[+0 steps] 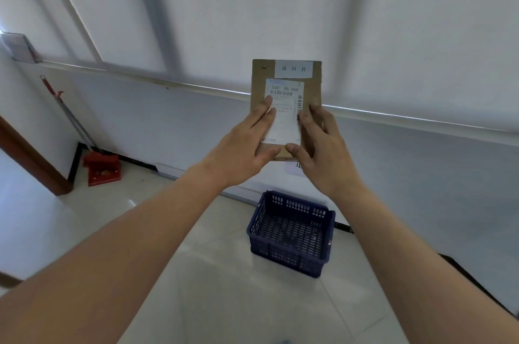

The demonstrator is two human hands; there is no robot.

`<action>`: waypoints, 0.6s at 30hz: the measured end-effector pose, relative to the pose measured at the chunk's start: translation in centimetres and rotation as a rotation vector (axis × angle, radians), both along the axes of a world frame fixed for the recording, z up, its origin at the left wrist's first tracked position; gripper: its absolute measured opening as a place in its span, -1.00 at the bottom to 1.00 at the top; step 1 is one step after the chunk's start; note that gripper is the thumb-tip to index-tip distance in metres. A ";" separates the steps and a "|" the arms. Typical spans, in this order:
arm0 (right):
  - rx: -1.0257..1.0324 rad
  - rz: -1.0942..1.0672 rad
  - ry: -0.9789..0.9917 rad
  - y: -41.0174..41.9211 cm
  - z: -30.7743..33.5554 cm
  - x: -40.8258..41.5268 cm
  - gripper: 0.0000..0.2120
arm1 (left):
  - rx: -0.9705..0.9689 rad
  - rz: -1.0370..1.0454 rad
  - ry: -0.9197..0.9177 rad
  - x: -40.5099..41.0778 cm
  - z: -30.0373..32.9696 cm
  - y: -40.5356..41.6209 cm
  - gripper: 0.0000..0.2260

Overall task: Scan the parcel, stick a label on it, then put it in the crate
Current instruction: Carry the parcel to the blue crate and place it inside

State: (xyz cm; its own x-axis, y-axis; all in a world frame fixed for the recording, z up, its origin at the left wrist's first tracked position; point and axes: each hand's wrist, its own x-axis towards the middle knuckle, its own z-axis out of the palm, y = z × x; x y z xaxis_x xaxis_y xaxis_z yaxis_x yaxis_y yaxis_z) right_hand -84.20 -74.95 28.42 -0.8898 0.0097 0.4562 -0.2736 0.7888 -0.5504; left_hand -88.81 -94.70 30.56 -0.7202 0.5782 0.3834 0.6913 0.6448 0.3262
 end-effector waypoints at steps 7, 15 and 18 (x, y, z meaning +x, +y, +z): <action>0.013 0.008 -0.077 0.5 -4.1 -9.9 -0.36 | -0.020 0.029 -0.089 -9.5 -3.1 0.3 -0.30; 0.019 0.001 -0.126 0.0 -6.5 -17.8 -0.33 | -0.058 0.011 -0.133 -17.7 -5.2 -0.5 -0.30; 0.025 -0.026 -0.159 -0.8 -7.9 -19.8 -0.32 | -0.075 -0.018 -0.159 -20.4 -6.8 -1.2 -0.29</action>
State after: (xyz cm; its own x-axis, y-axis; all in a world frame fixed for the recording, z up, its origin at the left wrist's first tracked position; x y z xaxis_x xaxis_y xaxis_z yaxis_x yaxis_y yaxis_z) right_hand -104.05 -75.75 20.52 -0.9504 0.0239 0.3102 -0.1640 0.8087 -0.5649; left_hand -109.16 -95.94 23.80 -0.7578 0.6138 0.2212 0.6463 0.6596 0.3838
